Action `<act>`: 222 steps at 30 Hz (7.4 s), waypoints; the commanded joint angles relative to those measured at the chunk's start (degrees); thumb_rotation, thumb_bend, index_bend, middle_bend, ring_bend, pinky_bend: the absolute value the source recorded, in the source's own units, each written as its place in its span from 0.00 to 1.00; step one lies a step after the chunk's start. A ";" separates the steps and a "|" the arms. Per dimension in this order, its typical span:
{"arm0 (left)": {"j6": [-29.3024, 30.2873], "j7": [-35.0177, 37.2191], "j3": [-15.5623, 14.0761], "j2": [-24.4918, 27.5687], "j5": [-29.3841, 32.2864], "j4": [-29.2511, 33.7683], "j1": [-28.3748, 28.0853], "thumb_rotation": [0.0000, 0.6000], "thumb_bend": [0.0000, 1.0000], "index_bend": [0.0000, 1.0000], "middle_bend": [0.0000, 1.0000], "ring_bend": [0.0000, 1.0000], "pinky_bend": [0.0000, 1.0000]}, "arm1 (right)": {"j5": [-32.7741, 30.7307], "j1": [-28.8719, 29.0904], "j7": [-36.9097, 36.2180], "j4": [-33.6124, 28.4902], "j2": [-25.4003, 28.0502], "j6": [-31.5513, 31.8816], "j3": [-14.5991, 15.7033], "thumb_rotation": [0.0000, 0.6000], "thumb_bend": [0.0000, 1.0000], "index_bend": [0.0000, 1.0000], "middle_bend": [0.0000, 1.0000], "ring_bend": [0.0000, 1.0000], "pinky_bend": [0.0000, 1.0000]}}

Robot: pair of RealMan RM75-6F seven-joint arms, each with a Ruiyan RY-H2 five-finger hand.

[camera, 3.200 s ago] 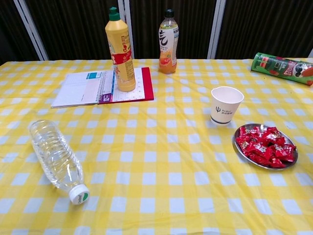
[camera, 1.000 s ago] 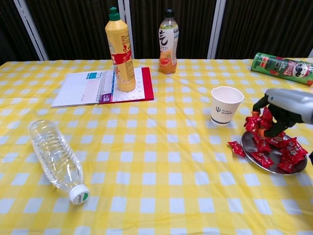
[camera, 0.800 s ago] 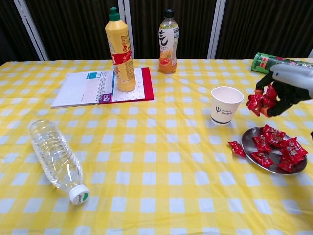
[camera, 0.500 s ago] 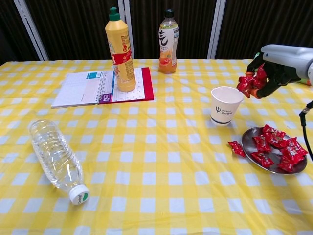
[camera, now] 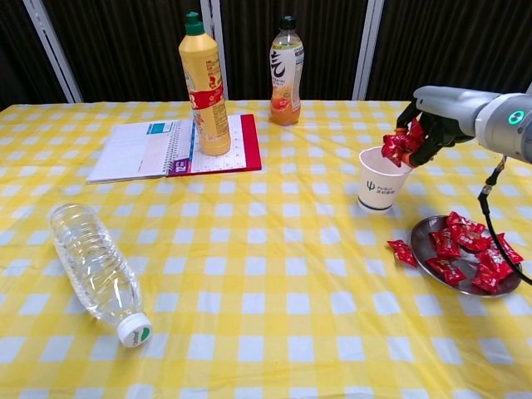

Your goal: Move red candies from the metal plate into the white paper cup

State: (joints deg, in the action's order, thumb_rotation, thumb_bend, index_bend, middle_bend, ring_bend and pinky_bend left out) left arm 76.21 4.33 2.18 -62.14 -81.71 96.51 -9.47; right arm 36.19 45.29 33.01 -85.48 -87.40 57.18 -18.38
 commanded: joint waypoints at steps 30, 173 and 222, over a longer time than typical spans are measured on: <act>0.27 0.22 -0.14 0.23 -0.40 0.55 -0.03 1.00 0.03 0.00 0.00 0.00 0.00 | 3.37 0.36 -2.04 0.31 -1.28 2.77 2.70 1.00 0.39 0.40 0.80 0.86 0.96; 2.55 -0.05 -0.25 -0.59 -1.76 0.05 0.73 1.00 0.04 0.00 0.00 0.00 0.00 | 15.80 -17.58 -2.71 -3.64 -1.01 8.62 13.12 1.00 0.58 0.66 0.80 0.86 0.96; -0.31 2.02 0.05 0.60 0.39 1.03 -0.13 1.00 0.04 0.00 0.00 0.00 0.00 | 2.66 0.20 4.07 0.25 -2.89 2.62 -0.41 1.00 0.60 0.53 0.80 0.86 0.96</act>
State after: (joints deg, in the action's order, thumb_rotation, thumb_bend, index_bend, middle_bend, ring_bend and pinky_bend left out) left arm 75.91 6.35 2.24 -61.55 -81.33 97.53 -9.59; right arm 39.39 45.14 37.49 -86.05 -89.83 60.34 -18.95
